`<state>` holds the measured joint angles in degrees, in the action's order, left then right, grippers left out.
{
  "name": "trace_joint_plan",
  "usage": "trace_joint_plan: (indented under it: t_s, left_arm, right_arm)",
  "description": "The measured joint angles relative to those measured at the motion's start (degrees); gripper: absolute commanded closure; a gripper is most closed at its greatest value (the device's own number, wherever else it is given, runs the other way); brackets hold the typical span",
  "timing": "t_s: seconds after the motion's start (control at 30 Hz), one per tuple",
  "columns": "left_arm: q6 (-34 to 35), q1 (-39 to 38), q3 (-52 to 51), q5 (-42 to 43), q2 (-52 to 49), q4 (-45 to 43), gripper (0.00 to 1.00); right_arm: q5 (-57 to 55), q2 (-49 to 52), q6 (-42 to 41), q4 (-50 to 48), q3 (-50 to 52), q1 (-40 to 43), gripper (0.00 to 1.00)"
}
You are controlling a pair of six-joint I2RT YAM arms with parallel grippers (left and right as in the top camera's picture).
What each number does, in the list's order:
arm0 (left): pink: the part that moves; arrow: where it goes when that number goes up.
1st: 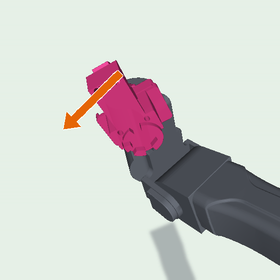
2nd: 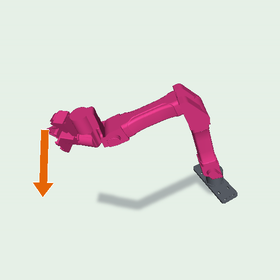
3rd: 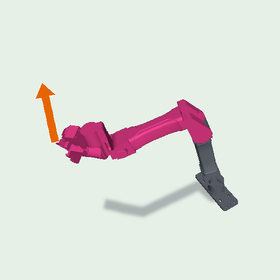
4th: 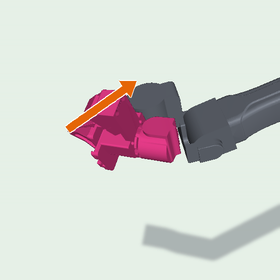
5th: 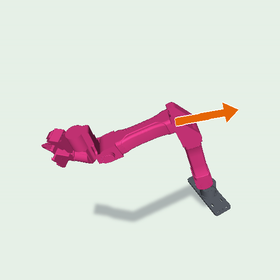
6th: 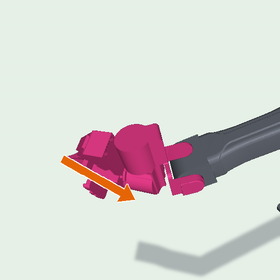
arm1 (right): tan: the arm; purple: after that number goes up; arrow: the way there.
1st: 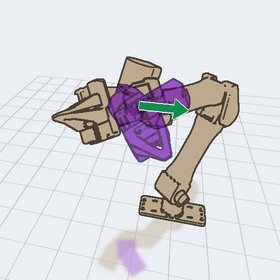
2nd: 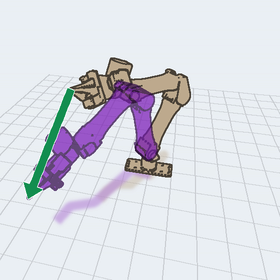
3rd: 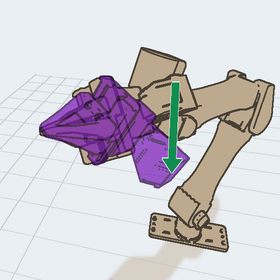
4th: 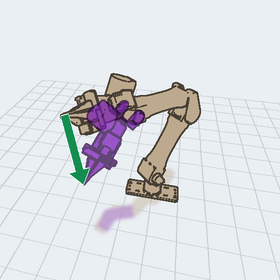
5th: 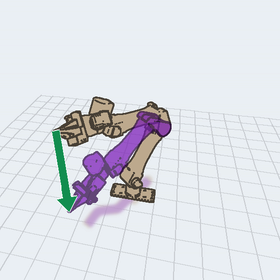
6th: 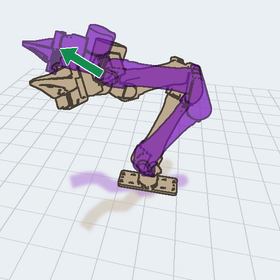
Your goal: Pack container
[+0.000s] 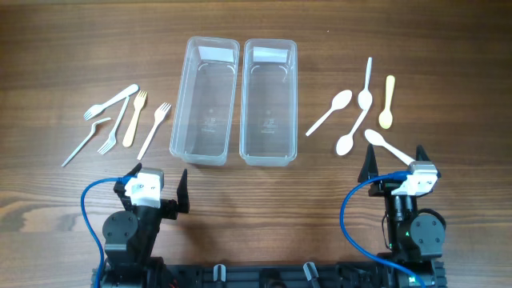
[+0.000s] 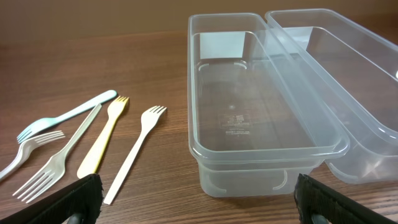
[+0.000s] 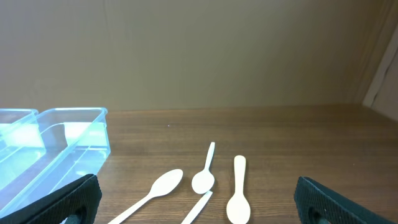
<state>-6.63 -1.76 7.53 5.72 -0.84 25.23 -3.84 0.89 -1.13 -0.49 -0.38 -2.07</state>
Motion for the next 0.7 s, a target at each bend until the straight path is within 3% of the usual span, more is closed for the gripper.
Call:
trace_joint_plan:
  t_s: [0.47,0.6,0.7]
  left_arm:
    - [1.29,0.0,0.52,1.11,0.0,-1.7,0.0]
    - [6.01,0.0,8.46,-2.03,-2.84,-0.72,0.0]
    - [7.43,0.0,19.34,-7.13,-12.46,2.8,0.0]
  right_arm:
    - [0.0,0.0,0.0,0.0,-0.02,0.0,0.0]
    - [0.0,0.0,0.17,0.0,0.0,0.0,0.0]
    - [0.0,0.0,0.2,0.02,0.0,0.02,0.0]
